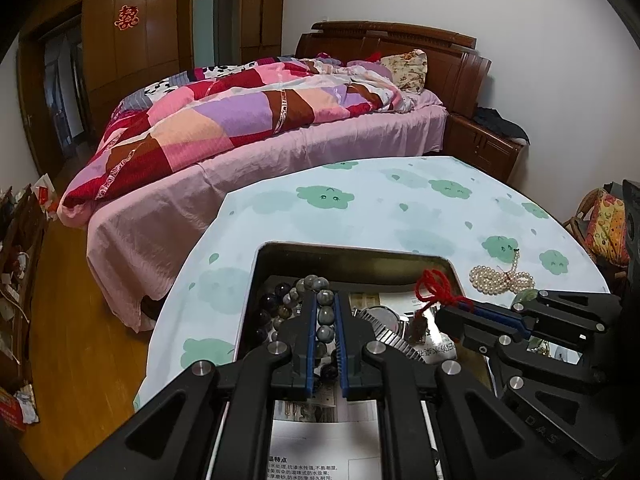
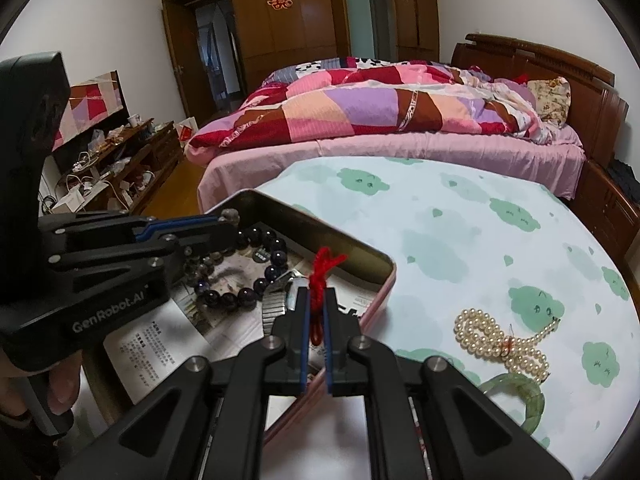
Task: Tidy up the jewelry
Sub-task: 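Lower both held items into the tin and open both grippers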
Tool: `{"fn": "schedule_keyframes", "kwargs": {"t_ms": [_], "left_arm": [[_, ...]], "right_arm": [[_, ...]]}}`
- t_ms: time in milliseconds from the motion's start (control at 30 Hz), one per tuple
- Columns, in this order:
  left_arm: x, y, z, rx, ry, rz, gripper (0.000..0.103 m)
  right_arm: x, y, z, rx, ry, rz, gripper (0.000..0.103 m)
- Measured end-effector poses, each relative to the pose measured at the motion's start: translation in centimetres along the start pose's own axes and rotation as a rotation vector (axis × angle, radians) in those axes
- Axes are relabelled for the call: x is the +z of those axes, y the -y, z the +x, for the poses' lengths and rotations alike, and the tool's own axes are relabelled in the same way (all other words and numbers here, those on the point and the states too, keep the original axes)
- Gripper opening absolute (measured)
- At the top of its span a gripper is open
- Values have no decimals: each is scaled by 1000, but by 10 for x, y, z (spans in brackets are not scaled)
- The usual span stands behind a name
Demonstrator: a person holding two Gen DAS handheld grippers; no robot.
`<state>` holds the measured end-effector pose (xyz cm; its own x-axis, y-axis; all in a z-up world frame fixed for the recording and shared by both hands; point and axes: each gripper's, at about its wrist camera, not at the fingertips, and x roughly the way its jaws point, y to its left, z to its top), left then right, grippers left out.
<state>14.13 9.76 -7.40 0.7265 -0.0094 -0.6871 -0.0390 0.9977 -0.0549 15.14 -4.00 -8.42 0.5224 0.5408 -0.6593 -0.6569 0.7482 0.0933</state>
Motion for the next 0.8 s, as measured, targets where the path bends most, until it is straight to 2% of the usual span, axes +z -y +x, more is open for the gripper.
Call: {"fn": "schedule_keyframes", "kwargs": {"t_ms": [133,233,267,300,333,367,400,600,800], "left_arm": [[0,-1,-1,5,0,-1,12],[0,-3,-2,29,-1,-8,35],[0,-4,-5,35,12,-16,47],[1,-5,-8,39,26,-21,57],[1,-5,-9,42,34,-23,60],[1,-6,-11,50,42,-28,63],[1,-8,-12,54,43,-31,64],[-6,-12,-19,69,52,-68,64],[-19,0,-27,79,64,-71,64]], "right_arm": [[-1,2,0,-12,1,18,12],[-1,6,-1,-7,3,32,16],[-1,6,-2,-8,6,33,19],[-1,5,-3,-8,9,32,25],[-1,4,-4,-6,14,30,29],[-1,3,-6,-10,19,29,40],[-1,2,-7,-20,23,28,49],[-9,13,-31,-32,53,57,49],[-28,45,-57,-104,56,116,50]]}}
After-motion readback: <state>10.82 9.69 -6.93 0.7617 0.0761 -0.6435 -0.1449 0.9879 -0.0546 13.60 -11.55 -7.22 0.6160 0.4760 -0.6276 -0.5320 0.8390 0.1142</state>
